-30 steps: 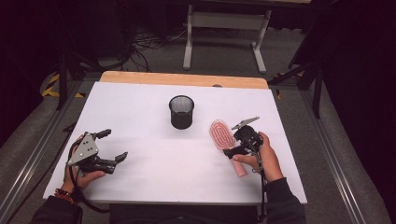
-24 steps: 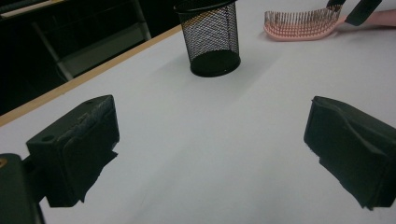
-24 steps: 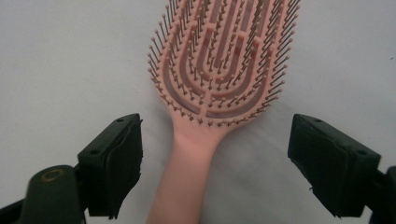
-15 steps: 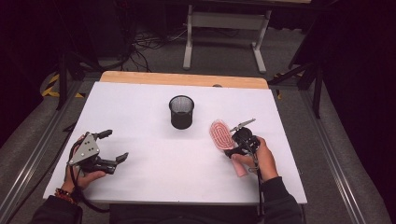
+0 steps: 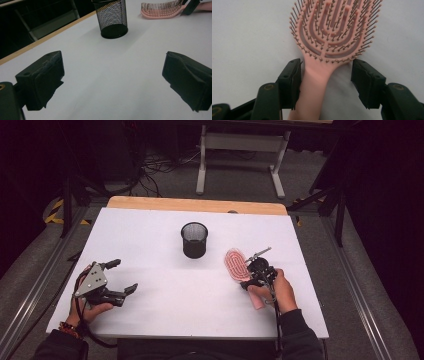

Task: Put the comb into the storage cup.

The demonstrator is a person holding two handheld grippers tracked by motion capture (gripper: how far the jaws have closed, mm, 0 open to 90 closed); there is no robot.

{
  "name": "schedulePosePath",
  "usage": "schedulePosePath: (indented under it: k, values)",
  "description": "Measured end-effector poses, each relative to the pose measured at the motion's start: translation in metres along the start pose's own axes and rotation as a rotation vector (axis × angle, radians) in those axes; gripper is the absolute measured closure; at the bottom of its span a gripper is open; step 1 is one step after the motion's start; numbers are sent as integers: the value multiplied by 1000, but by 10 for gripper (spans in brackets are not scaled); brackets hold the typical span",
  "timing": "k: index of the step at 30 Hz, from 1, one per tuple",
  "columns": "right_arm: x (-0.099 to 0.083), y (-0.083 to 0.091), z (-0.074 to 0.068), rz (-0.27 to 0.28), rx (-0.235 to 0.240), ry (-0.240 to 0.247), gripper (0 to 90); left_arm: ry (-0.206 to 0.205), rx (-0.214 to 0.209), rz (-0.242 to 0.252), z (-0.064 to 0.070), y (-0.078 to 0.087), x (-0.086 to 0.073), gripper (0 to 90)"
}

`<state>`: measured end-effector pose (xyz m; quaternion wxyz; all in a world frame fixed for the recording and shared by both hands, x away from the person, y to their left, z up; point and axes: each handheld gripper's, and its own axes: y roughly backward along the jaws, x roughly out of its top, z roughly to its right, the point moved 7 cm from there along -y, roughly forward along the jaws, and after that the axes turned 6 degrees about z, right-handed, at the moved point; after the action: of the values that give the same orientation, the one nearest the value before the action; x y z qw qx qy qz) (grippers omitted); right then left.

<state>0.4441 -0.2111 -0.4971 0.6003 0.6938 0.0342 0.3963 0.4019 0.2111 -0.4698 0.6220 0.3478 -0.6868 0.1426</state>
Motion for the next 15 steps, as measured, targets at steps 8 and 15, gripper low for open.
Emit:
schedulePosePath:
  k: [8,15]
  values:
    - [-1,1,-1,26,-64,-103,572,75,-14,7,0,-3,-2,49]
    - [2,2,-8,-39,-80,-92,683,84,-85,-21,1,-9,-10,44]
